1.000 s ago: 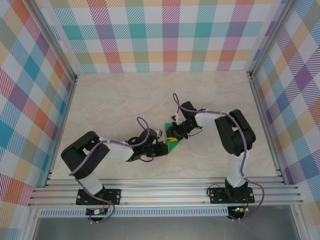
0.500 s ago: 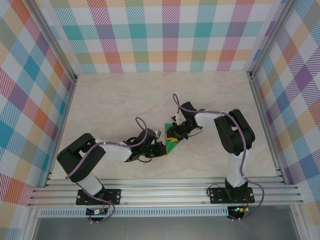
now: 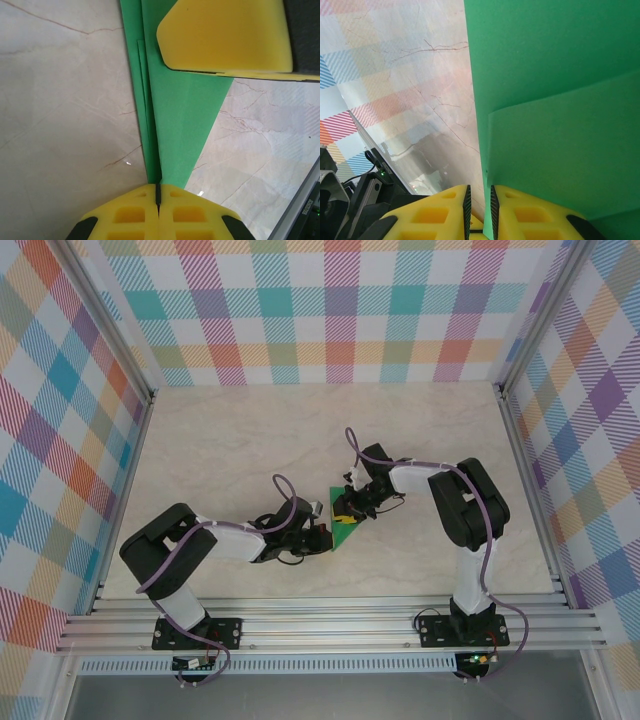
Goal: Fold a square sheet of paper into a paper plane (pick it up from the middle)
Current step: Fourth fold the wing at the center of the table.
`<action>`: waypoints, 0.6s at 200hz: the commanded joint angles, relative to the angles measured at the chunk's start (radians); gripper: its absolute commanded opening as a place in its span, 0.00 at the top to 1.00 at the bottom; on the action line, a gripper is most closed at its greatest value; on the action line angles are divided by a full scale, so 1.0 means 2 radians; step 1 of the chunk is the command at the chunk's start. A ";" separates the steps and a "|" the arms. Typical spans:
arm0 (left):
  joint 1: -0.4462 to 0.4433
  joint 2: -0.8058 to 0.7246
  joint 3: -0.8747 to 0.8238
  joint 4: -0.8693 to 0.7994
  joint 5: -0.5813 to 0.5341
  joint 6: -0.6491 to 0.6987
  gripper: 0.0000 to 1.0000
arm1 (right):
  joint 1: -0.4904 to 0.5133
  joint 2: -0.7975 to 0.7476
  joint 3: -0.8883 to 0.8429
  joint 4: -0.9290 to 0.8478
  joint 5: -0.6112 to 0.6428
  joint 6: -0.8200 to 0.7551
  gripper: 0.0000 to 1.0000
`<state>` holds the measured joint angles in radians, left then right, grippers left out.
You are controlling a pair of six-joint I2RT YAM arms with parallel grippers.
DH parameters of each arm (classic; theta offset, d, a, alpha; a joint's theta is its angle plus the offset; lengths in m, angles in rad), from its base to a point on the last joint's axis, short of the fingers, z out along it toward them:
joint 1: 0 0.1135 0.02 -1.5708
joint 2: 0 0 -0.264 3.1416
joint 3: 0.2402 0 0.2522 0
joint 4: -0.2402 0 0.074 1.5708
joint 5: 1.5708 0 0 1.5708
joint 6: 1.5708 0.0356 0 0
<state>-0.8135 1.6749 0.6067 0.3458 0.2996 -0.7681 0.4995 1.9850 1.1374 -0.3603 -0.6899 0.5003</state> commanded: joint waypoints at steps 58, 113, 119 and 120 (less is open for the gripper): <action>-0.009 0.029 -0.006 -0.035 -0.019 -0.015 1.00 | 0.003 -0.032 0.013 -0.018 0.021 -0.006 0.78; -0.012 0.037 -0.005 -0.032 -0.016 -0.017 1.00 | 0.003 0.002 0.014 0.004 -0.005 0.002 0.79; -0.012 0.037 -0.005 -0.032 -0.017 -0.018 1.00 | 0.003 0.005 0.016 0.004 -0.006 0.001 0.79; -0.012 0.037 -0.005 -0.032 -0.017 -0.018 1.00 | 0.003 0.006 0.016 0.003 -0.006 0.001 0.79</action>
<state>-0.8139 1.6756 0.6083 0.3431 0.2943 -0.7959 0.4992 1.9591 1.1492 -0.3641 -0.6678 0.5087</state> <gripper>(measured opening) 0.043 0.207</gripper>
